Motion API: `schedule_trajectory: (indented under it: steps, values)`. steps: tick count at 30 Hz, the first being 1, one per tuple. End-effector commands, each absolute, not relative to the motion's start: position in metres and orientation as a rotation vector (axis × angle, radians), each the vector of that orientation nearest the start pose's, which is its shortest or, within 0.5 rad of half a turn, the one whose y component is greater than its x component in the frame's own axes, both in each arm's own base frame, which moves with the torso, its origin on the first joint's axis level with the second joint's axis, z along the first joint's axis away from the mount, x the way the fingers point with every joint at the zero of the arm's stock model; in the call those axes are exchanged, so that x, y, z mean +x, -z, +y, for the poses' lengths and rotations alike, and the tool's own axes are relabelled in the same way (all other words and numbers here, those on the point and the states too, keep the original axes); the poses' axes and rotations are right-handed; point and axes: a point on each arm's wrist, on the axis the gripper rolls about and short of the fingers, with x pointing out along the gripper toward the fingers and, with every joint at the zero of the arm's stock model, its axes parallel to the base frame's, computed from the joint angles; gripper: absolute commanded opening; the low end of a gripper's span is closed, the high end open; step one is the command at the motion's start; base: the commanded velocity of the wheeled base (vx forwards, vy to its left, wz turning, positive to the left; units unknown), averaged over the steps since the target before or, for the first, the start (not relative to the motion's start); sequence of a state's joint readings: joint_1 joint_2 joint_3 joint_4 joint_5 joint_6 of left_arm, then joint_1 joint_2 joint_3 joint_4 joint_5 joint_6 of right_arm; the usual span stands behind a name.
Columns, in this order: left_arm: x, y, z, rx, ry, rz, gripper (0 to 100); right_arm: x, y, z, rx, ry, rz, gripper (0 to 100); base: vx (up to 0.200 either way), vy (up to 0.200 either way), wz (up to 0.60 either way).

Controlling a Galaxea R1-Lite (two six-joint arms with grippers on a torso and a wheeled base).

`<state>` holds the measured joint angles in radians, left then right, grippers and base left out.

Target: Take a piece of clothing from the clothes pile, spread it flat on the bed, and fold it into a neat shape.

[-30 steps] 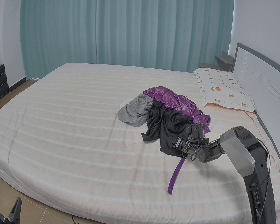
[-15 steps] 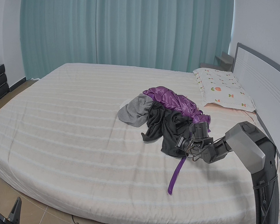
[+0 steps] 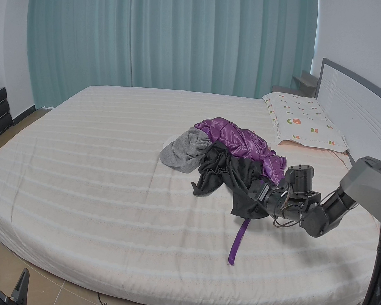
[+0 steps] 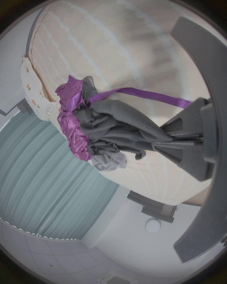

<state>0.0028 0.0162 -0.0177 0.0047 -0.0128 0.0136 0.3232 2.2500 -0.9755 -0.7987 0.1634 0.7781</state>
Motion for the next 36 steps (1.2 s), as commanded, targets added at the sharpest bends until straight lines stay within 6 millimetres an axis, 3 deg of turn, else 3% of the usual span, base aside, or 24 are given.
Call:
schedule_trajectory:
  steps: [1,7,11,20,21,22,23,25,33,36]
  values:
    - [-0.023,-0.075,0.000,0.014,0.011,0.005,100,0.327,-0.100,0.129,0.783,-0.403,0.533,0,0.000,0.000,0.00]
    - [-0.023,-0.075,0.000,0.014,0.012,0.005,100,0.296,-0.122,0.132,0.786,-0.481,0.473,0,0.000,0.000,0.00]
    - [-0.023,-0.075,0.000,0.012,0.015,0.003,100,0.265,-0.134,0.138,0.752,-0.568,0.421,0,0.000,0.000,0.00]
    - [-0.024,-0.079,0.000,0.039,0.012,-0.019,100,0.240,-0.161,0.135,0.727,-0.663,0.288,0,0.000,0.000,0.00]
    - [-0.033,-0.116,0.000,0.014,0.013,-0.166,100,0.232,-0.167,0.137,0.724,-0.689,0.273,0,0.000,0.000,0.00]
    - [-0.034,-0.137,0.000,-0.022,0.011,-0.187,100,0.230,-0.170,0.137,0.725,-0.697,0.266,0,0.000,0.000,0.00]
    - [-0.033,-0.142,0.000,-0.034,0.012,-0.178,100,0.230,-0.171,0.137,0.724,-0.700,0.263,0,0.000,0.000,0.00]
    - [-0.014,-0.153,-0.001,-0.070,0.016,-0.061,100,0.230,-0.176,0.139,0.725,-0.713,0.243,0,0.000,0.000,0.00]
    - [0.013,-0.161,-0.003,-0.071,0.133,0.095,100,0.221,-0.192,0.137,0.720,-0.737,0.191,0,0.000,0.000,0.00]
    - [0.035,-0.160,-0.004,-0.081,0.172,0.219,100,0.217,-0.197,0.135,0.723,-0.745,0.175,0,0.000,0.000,0.00]
